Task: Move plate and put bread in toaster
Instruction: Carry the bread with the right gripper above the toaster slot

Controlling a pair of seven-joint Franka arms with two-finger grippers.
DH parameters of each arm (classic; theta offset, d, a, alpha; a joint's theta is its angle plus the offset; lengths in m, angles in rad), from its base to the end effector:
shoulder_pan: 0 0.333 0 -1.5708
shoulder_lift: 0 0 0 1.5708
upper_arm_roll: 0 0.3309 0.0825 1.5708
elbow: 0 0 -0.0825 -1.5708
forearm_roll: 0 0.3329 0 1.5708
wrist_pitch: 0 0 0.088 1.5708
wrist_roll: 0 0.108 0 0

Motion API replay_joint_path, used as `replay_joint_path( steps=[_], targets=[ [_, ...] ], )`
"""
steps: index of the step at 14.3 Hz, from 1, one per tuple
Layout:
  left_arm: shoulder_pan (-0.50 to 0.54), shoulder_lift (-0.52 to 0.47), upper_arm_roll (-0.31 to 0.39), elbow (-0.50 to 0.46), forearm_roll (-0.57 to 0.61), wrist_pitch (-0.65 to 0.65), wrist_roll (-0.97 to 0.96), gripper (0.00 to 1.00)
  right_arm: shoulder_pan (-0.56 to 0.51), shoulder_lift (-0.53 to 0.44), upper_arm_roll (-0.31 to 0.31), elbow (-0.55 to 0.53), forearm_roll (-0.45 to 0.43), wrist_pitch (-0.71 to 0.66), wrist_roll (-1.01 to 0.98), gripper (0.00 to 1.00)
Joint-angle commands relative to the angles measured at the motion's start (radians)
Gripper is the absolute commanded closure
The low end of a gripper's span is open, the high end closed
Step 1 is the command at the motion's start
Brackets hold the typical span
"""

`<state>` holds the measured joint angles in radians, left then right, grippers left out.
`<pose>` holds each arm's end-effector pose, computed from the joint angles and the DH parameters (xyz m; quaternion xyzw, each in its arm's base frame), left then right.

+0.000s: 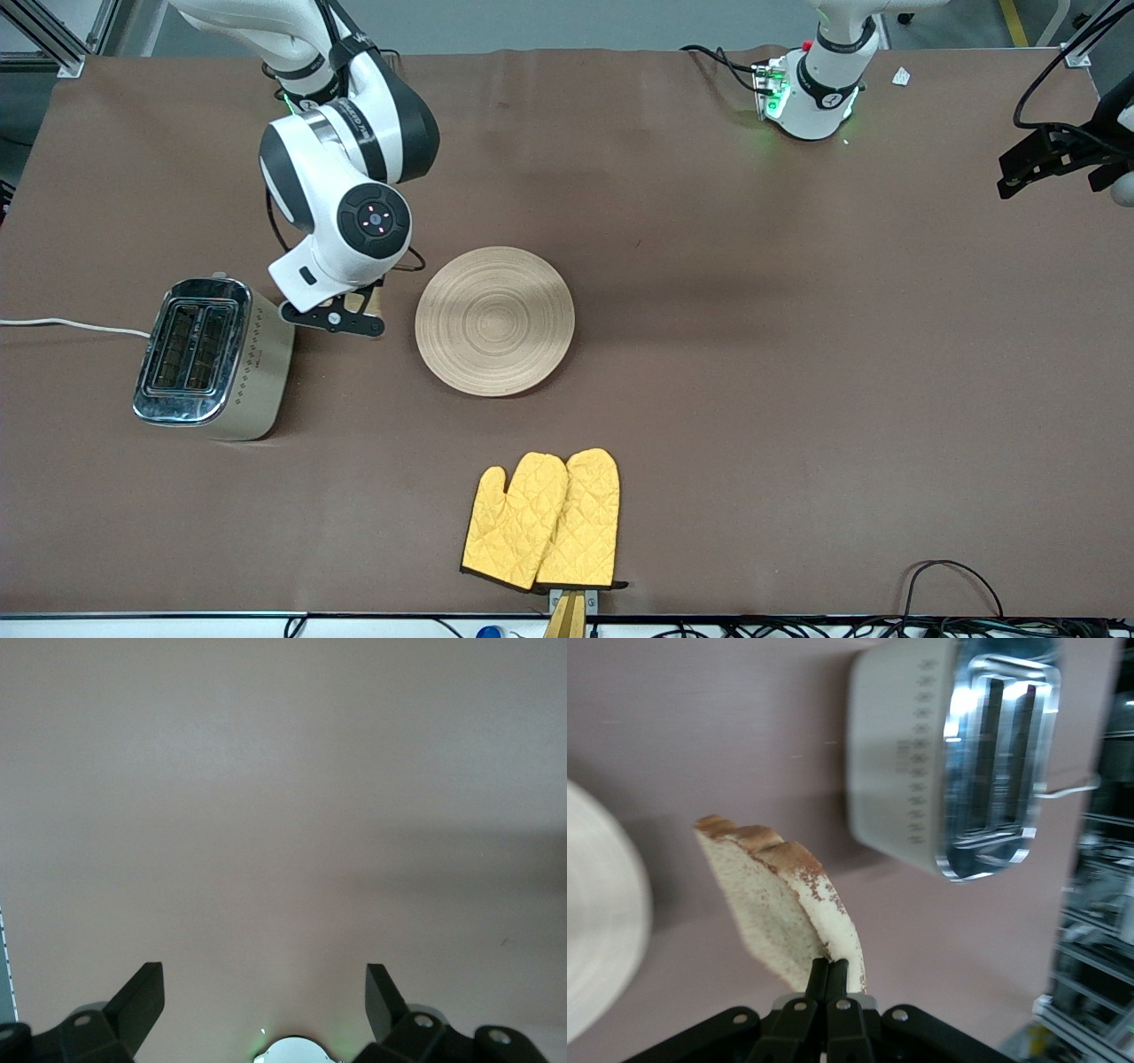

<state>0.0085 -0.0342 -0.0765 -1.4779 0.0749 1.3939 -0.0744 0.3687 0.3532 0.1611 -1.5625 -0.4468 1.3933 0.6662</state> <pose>0.4729 -0.0240 0.6786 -0.9989 -0.0089 0.0221 0.0400 0.5146 0.2262 0.4530 0.9477 -0.0443 -0.0979 0.3006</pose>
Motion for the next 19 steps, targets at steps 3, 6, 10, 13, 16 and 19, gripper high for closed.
replay_joint_path(
  steps=[3, 6, 10, 13, 16, 19],
  targets=[
    [-0.005, -0.015, -0.008, -0.002, -0.009, -0.016, -0.004, 0.0, 0.004, 0.016, -0.005, 0.012, -0.2, -0.138, 0.036, 1.0],
    [-0.008, -0.013, -0.009, -0.007, -0.026, -0.021, -0.01, 0.0, 0.001, 0.033, -0.005, 0.01, -0.35, -0.195, 0.058, 1.0],
    [-0.008, -0.013, -0.009, -0.012, -0.067, -0.007, -0.008, 0.0, -0.065, 0.055, -0.009, 0.022, -0.421, -0.192, 0.128, 1.0],
    [-0.01, -0.012, -0.016, -0.018, -0.067, -0.003, -0.01, 0.0, -0.114, 0.087, -0.011, 0.059, -0.429, -0.194, 0.187, 1.0],
    [-0.01, -0.012, -0.023, -0.018, -0.067, -0.001, -0.011, 0.0, -0.146, 0.124, -0.012, 0.116, -0.429, -0.209, 0.222, 1.0],
    [-0.01, -0.012, -0.023, -0.018, -0.067, -0.003, -0.013, 0.0, -0.148, 0.174, -0.026, 0.177, -0.429, -0.224, 0.222, 1.0]
  ],
)
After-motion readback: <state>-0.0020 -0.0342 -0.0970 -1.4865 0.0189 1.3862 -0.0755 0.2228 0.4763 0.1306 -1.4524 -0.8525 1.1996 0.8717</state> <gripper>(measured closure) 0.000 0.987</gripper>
